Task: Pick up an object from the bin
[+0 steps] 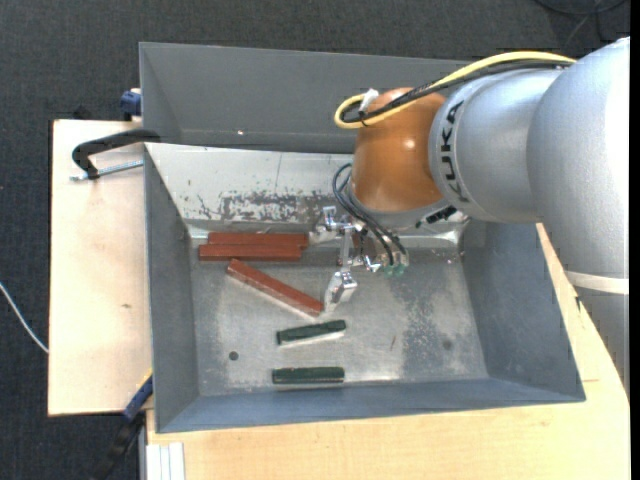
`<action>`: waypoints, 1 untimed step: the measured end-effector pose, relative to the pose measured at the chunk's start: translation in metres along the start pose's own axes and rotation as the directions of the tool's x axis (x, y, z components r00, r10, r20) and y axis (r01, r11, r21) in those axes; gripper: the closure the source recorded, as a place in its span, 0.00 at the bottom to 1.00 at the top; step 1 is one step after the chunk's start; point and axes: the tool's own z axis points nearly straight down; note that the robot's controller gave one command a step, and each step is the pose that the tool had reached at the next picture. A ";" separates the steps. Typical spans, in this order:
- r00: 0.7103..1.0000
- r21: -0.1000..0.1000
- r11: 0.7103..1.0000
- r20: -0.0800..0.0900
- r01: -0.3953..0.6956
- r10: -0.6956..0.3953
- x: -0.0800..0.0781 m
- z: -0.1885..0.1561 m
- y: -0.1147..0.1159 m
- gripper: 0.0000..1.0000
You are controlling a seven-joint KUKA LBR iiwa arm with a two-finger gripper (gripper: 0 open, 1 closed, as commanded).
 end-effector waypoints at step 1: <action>0.991 0.001 0.991 -0.001 0.133 -0.133 0.033 0.003 0.021 0.00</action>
Offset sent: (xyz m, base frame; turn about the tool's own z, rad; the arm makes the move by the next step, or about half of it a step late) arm -0.0408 0.0409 0.0137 -0.1020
